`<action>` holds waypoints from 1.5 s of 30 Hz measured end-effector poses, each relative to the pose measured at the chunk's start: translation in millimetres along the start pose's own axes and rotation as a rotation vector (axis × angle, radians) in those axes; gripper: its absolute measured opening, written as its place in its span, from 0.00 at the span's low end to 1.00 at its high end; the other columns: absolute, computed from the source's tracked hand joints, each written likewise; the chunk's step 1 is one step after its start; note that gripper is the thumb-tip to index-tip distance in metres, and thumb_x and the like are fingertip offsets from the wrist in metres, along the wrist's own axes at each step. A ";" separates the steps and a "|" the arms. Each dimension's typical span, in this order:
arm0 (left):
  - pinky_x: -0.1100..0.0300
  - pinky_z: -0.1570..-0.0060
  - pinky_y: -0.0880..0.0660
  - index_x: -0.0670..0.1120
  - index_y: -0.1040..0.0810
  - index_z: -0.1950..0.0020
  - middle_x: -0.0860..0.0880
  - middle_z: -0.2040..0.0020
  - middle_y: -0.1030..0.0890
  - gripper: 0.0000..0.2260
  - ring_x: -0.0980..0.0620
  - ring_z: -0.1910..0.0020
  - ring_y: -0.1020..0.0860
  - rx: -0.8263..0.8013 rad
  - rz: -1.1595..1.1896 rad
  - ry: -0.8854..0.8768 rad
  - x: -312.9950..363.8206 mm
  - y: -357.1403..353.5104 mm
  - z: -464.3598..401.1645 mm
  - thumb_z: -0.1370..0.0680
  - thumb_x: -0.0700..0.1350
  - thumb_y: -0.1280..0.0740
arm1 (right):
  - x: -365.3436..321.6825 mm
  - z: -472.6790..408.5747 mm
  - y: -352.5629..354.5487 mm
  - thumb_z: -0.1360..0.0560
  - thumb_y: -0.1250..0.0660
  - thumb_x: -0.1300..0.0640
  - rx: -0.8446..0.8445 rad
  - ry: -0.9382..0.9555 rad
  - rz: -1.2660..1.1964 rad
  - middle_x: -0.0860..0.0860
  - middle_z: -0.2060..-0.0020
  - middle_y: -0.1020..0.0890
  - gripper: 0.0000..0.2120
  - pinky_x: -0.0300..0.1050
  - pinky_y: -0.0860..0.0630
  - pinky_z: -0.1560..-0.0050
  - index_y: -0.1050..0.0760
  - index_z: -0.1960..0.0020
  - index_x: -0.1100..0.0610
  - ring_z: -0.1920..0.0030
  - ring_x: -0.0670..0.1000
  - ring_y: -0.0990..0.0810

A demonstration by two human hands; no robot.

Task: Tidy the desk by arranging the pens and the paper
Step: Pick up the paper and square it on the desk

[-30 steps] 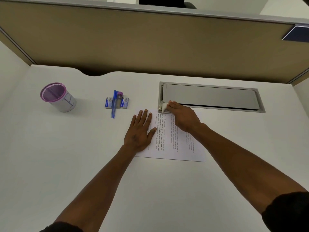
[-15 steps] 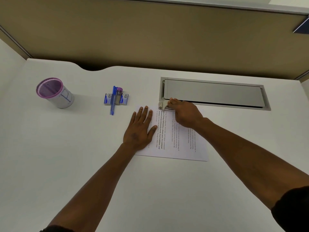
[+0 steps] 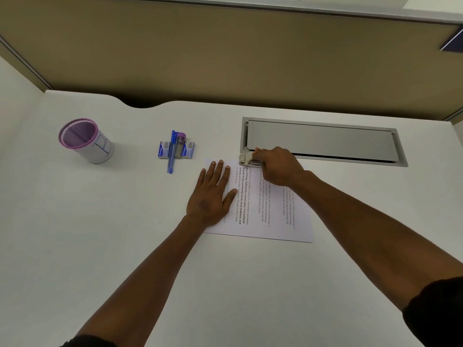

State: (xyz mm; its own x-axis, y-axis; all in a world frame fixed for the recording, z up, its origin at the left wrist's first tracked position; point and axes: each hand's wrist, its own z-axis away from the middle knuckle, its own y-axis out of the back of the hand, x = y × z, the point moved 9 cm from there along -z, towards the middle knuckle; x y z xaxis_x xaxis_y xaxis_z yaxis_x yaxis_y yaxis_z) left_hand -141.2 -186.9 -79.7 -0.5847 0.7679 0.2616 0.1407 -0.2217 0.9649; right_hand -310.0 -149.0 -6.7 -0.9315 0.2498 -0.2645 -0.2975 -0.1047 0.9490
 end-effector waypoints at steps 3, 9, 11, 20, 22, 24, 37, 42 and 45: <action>0.50 0.23 0.58 0.51 0.60 0.20 0.50 0.20 0.60 0.32 0.51 0.21 0.62 -0.001 0.005 -0.007 1.2 1.7 0.8 0.19 0.65 0.57 | 2.8 -0.3 9.5 0.25 0.29 0.57 0.038 -0.039 -0.001 0.55 0.45 0.16 0.17 0.49 0.22 0.47 0.23 0.37 0.54 0.49 0.57 0.19; 0.49 0.22 0.58 0.51 0.60 0.20 0.50 0.20 0.59 0.32 0.51 0.21 0.62 -0.010 0.006 -0.007 2.9 3.2 1.4 0.20 0.65 0.57 | 6.9 9.3 12.4 0.25 0.29 0.56 0.126 -0.117 -0.217 0.55 0.35 0.22 0.18 0.49 0.29 0.36 0.24 0.35 0.55 0.36 0.58 0.24; 0.49 0.22 0.58 0.50 0.59 0.20 0.50 0.20 0.59 0.32 0.51 0.21 0.61 -0.007 0.012 -0.005 2.7 4.5 1.7 0.19 0.65 0.56 | 7.7 18.3 17.2 0.24 0.29 0.54 0.214 -0.135 -0.338 0.54 0.31 0.25 0.20 0.48 0.36 0.29 0.25 0.33 0.55 0.30 0.56 0.29; 0.48 0.22 0.56 0.49 0.56 0.20 0.48 0.19 0.57 0.34 0.50 0.21 0.60 -0.011 0.096 -0.031 4.3 11.9 3.0 0.21 0.66 0.56 | 90.8 86.9 -13.1 0.25 0.32 0.45 0.264 -0.629 -0.231 0.59 0.32 0.30 0.28 0.57 0.31 0.36 0.31 0.28 0.54 0.32 0.62 0.33; 0.49 0.22 0.57 0.48 0.55 0.20 0.48 0.19 0.57 0.35 0.50 0.21 0.59 0.004 0.151 -0.034 5.4 15.3 3.7 0.21 0.66 0.53 | 95.9 87.6 -21.8 0.25 0.33 0.43 0.173 -0.572 -0.155 0.58 0.32 0.31 0.30 0.58 0.32 0.36 0.32 0.27 0.53 0.31 0.61 0.34; 0.51 0.22 0.58 0.48 0.54 0.20 0.47 0.19 0.57 0.36 0.50 0.21 0.59 0.016 0.218 -0.023 4.1 19.3 4.3 0.22 0.65 0.50 | 99.2 86.2 -23.1 0.26 0.32 0.42 0.148 -0.548 -0.131 0.58 0.32 0.32 0.30 0.58 0.31 0.36 0.33 0.27 0.51 0.32 0.60 0.34; 0.48 0.23 0.48 0.45 0.36 0.24 0.43 0.23 0.38 0.22 0.43 0.22 0.46 0.000 0.133 0.032 16.7 42.3 -52.7 0.17 0.51 0.44 | 97.4 64.0 -15.3 0.28 0.33 0.36 0.054 -0.549 -0.135 0.57 0.28 0.38 0.30 0.64 0.34 0.34 0.31 0.29 0.44 0.29 0.62 0.38; 0.49 0.30 0.37 0.44 0.27 0.33 0.41 0.32 0.29 0.16 0.42 0.32 0.32 0.009 0.212 0.079 18.3 42.7 -65.8 0.20 0.44 0.39 | 95.7 65.3 -11.7 0.28 0.31 0.40 0.067 -0.546 -0.171 0.56 0.29 0.38 0.24 0.62 0.34 0.35 0.27 0.33 0.42 0.30 0.61 0.37; 0.49 0.32 0.34 0.44 0.26 0.35 0.43 0.34 0.27 0.15 0.44 0.35 0.30 0.025 0.223 0.091 19.0 42.4 -64.7 0.21 0.44 0.37 | 94.4 67.7 -10.9 0.28 0.30 0.40 0.075 -0.550 -0.170 0.56 0.29 0.38 0.23 0.62 0.34 0.35 0.27 0.34 0.43 0.30 0.61 0.37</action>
State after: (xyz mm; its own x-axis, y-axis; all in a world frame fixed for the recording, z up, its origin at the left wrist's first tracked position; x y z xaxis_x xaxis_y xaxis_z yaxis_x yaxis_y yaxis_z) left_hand -198.0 -220.6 -35.2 -0.6066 0.6439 0.4663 0.2937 -0.3636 0.8841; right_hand -380.4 -59.1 -30.4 -0.6205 0.7225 -0.3049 -0.3991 0.0437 0.9159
